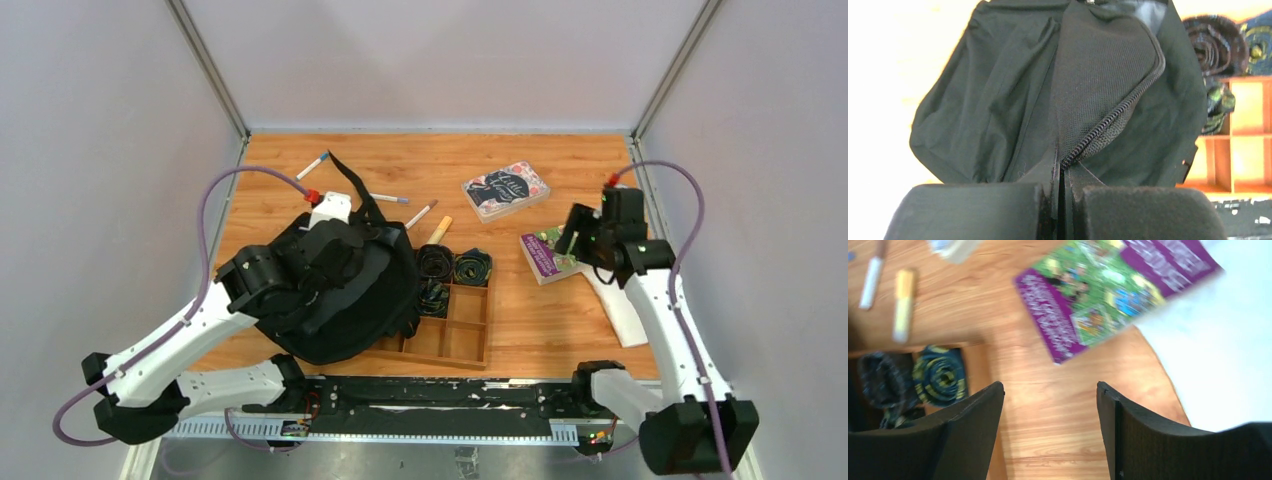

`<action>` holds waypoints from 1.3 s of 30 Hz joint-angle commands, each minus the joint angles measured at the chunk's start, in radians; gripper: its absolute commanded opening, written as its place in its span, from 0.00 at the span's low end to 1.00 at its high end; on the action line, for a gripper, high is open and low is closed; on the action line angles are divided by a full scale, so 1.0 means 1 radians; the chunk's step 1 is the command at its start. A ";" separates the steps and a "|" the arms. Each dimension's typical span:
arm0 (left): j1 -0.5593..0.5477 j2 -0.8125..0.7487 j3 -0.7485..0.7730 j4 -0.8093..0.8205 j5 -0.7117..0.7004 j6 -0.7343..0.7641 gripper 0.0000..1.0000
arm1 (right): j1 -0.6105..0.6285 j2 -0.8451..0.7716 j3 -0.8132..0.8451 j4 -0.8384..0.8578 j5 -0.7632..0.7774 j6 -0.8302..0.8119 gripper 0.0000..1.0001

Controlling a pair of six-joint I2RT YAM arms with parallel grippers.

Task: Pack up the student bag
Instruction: Adjust the student bag at the center of the board, then adjust the book at the center of the board.

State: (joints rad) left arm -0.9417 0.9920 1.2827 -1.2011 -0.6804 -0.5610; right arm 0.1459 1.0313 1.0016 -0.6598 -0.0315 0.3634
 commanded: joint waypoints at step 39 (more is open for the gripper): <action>0.007 0.128 0.000 0.472 0.480 0.097 0.98 | -0.400 0.248 -0.712 1.049 -0.254 0.438 0.80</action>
State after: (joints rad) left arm -0.9382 1.1584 1.2987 -0.8032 -0.2375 -0.4232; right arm -0.2405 1.1992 0.3302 0.3088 -0.3325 0.7540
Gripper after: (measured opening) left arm 0.977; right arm 0.851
